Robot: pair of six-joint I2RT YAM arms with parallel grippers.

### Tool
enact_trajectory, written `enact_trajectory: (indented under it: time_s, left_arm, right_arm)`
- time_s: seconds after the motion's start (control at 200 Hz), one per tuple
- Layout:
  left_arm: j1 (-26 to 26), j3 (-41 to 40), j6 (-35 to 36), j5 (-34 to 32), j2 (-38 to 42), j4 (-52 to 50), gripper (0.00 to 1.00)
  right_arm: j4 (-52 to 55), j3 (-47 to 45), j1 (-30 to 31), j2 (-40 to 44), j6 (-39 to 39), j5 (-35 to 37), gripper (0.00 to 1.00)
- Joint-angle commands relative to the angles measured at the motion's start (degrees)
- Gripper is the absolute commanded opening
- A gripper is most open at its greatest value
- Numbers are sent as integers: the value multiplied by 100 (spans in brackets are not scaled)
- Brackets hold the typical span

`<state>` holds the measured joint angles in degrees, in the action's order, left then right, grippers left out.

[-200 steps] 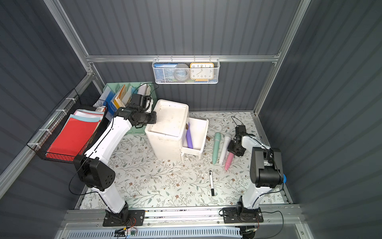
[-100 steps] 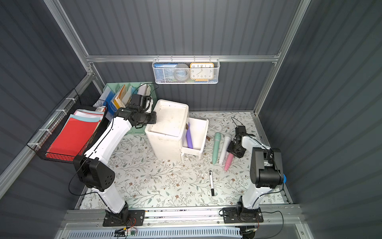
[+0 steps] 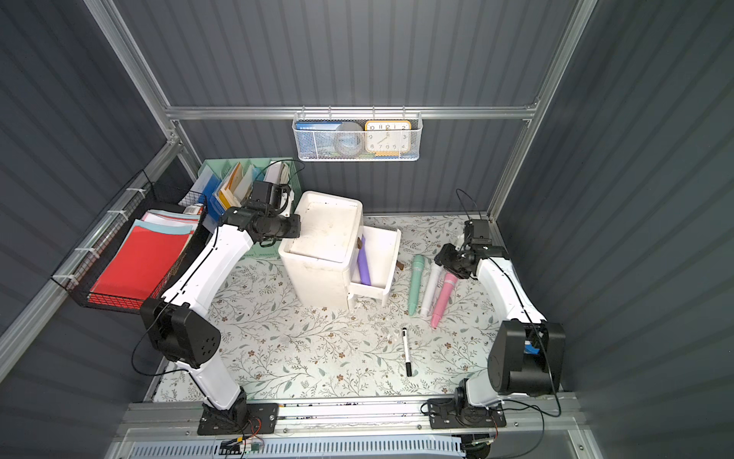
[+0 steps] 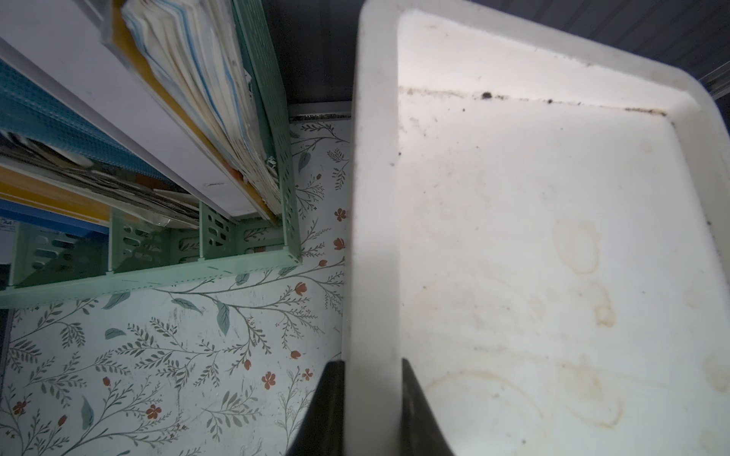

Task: Take the microphone out of the drawer
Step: Place the microphone at the center of the board, then pick up the microphone from the drawer.

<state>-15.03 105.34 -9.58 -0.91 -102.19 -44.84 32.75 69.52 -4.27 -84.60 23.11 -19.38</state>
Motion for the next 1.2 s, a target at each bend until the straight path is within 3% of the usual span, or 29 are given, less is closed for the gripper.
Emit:
enact_trajectory:
  time_s: [0.0,0.21,0.425,0.63,1.19]
  left_arm:
    - [-123,-84,-774,862,78,511,0]
    - [-123,-58,-774,880,90,520,0]
    - [-123,-36,-765,881,101,503,0]
    - [-123,-68,-761,873,138,503,0]
    - [-123,-207,-791,928,156,571,0]
  right_arm:
    - [-351,173,66,157,66,-1074,56]
    - [-271,643,736,-15,-129,-1476,58]
    - [340,1430,1768,-632,-567,-885,58]
    - [625,2071,2391,-1281,-727,-462,58]
    - [1095,3030,3155,-2714,-928,356,54]
